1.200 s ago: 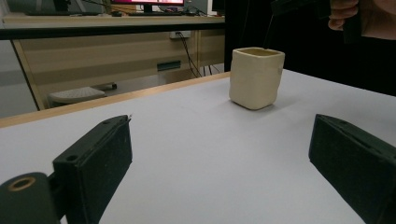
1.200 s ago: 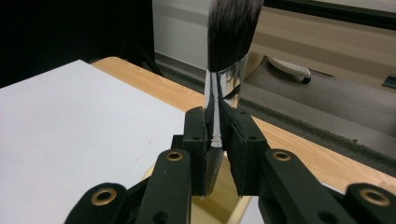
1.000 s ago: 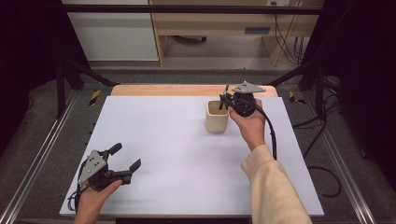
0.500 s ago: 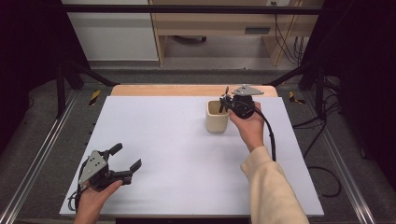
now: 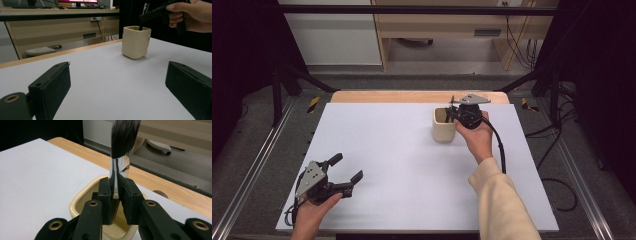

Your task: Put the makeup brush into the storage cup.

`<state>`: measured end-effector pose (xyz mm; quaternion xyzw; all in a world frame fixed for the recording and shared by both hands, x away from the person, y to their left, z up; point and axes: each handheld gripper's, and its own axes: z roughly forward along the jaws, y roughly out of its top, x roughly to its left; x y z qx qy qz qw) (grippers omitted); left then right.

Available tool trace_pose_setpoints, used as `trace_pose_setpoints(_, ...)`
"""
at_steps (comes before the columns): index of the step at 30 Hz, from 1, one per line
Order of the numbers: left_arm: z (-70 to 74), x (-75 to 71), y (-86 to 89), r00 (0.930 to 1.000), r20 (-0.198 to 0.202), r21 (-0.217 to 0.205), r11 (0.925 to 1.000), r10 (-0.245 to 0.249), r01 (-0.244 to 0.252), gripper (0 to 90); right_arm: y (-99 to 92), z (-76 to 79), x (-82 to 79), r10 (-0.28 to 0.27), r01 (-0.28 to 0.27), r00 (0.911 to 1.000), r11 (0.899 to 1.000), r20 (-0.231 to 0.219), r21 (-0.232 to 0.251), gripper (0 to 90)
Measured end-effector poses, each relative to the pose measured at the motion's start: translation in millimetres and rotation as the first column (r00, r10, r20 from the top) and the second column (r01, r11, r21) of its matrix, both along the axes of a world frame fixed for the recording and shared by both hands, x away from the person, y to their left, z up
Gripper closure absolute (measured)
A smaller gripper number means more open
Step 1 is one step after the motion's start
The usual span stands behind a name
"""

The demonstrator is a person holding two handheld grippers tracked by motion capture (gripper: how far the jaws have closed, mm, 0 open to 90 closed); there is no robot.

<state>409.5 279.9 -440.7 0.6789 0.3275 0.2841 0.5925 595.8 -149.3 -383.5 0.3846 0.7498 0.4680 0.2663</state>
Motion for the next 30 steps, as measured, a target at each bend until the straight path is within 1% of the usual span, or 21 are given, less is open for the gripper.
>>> trace_pose_setpoints(7,0.0,0.2,0.3,1.0000,-0.001,-0.002,1.0000,-0.002,0.002,5.7,-1.0,-2.9,0.1,0.004,-0.004,0.9999,1.000,-0.012,-0.006,78.0)
trace_pose_setpoints(8,0.2,0.2,0.4,1.0000,-0.002,-0.012,0.9999,-0.005,0.005,5.7,-0.6,-3.5,0.0,0.002,-0.002,0.9999,1.000,-0.014,-0.005,77.9)
trace_pose_setpoints(12,0.4,0.0,0.3,1.0000,-0.001,-0.010,0.9999,-0.005,0.005,5.7,0.7,-4.9,-0.5,0.012,-0.012,0.9998,1.000,-0.018,-0.014,77.9)
trace_pose_setpoints(16,0.6,0.0,0.7,1.0000,0.000,-0.010,0.9999,-0.004,0.004,5.7,2.9,-4.9,-1.3,0.016,-0.016,0.9997,1.000,-0.019,-0.012,77.9)
trace_pose_setpoints(18,0.6,0.0,0.8,1.0000,0.000,-0.010,0.9999,-0.003,0.003,5.7,4.1,-5.3,-2.0,0.021,-0.021,0.9995,1.000,-0.024,-0.021,77.9)
trace_pose_setpoints(21,0.8,0.0,0.9,1.0000,0.000,-0.010,0.9999,-0.004,0.004,5.7,4.3,-6.1,-1.8,0.026,-0.026,0.9992,0.999,-0.031,-0.021,75.7)
trace_pose_setpoints(22,0.7,0.1,0.9,1.0000,0.000,-0.010,0.9999,-0.004,0.004,5.7,5.3,-6.5,-1.9,0.027,-0.028,0.9987,0.999,-0.044,-0.018,67.1)
trace_pose_setpoints(23,0.7,0.1,1.0,1.0000,0.000,-0.009,0.9999,-0.004,0.004,5.7,5.3,-6.5,-1.9,0.027,-0.028,0.9987,0.999,-0.044,-0.018,67.1)
trace_pose_setpoints(24,0.8,0.1,1.1,1.0000,0.000,-0.010,0.9999,-0.004,0.004,5.7,5.5,-5.2,-3.1,0.023,-0.024,0.9989,1.000,-0.042,-0.014,60.1)
trace_pose_setpoints(25,0.8,0.1,1.1,1.0000,0.000,-0.010,0.9999,-0.004,0.004,5.7,5.4,-4.1,-4.1,0.020,-0.020,0.9989,1.000,-0.043,-0.004,56.2)
trace_pose_setpoints(26,0.9,0.0,1.2,1.0000,0.001,-0.010,0.9999,-0.004,0.004,5.7,5.4,-4.1,-4.1,0.020,-0.020,0.9989,1.000,-0.043,-0.004,56.2)
trace_pose_setpoints(27,0.9,0.0,1.3,1.0000,0.001,-0.009,1.0000,-0.003,0.003,5.7,5.1,-2.7,-5.4,0.019,-0.019,0.9988,1.000,-0.045,0.000,53.5)
trace_pose_setpoints(28,0.9,0.1,1.4,1.0000,0.000,-0.007,1.0000,-0.003,0.003,5.7,4.2,0.1,-8.2,0.022,-0.022,0.9992,1.000,-0.032,-0.001,49.0)
trace_pose_setpoints(30,0.8,0.1,1.3,1.0000,0.000,-0.006,1.0000,-0.003,0.003,5.7,3.5,2.7,-11.8,0.024,-0.024,0.9995,1.000,-0.022,0.006,47.7)
